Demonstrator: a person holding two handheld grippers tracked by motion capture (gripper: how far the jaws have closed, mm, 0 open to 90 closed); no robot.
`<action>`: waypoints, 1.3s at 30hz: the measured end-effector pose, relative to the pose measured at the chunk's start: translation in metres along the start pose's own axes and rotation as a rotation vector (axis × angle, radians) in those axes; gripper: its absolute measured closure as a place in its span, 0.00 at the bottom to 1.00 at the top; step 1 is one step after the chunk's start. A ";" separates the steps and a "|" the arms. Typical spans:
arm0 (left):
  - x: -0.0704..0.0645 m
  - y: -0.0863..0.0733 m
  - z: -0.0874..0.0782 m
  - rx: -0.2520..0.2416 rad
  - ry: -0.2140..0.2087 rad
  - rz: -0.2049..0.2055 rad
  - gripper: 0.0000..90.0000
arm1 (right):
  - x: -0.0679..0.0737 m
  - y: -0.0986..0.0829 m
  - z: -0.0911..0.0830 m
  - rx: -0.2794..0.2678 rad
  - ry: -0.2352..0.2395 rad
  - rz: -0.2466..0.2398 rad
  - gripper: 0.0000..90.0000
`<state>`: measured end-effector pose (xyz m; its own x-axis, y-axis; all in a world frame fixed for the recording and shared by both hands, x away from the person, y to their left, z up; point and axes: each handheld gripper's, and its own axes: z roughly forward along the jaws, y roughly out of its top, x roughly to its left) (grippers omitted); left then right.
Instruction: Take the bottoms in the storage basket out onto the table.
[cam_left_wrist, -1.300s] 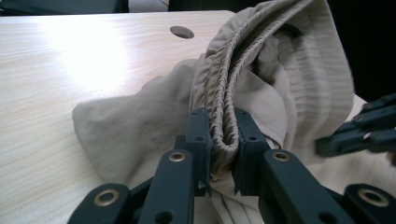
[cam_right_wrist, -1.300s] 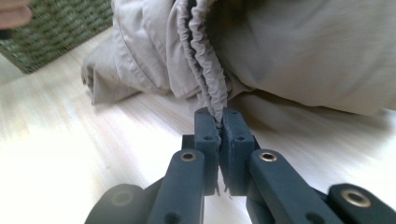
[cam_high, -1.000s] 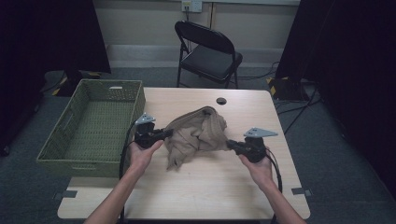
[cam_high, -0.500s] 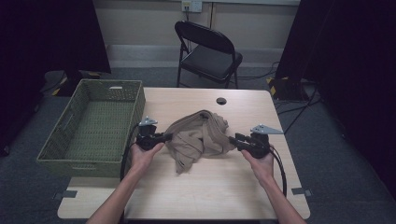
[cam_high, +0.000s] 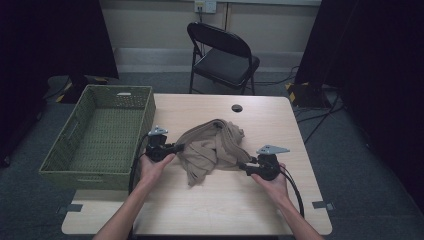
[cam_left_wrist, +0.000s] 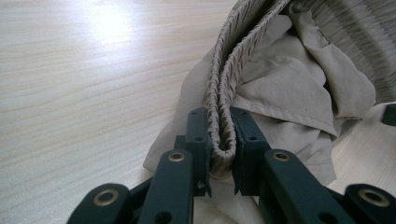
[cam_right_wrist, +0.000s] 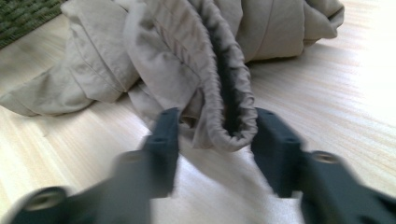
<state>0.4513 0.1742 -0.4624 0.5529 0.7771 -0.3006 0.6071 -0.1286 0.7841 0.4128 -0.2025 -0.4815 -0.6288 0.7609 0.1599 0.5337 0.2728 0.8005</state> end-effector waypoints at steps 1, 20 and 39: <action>0.000 0.000 0.000 -0.002 0.000 -0.003 0.88 | -0.002 0.000 0.000 -0.004 0.003 -0.001 0.78; 0.000 0.013 -0.031 -0.132 -0.041 0.007 0.88 | -0.042 0.028 -0.072 -0.270 -0.129 0.123 0.88; 0.005 0.005 -0.021 -0.089 -0.028 -0.004 0.88 | -0.034 0.026 -0.036 -0.224 -0.080 0.096 0.79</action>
<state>0.4455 0.1900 -0.4486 0.5672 0.7595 -0.3184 0.5568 -0.0688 0.8278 0.4281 -0.2426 -0.4458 -0.5296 0.8237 0.2023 0.4450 0.0668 0.8930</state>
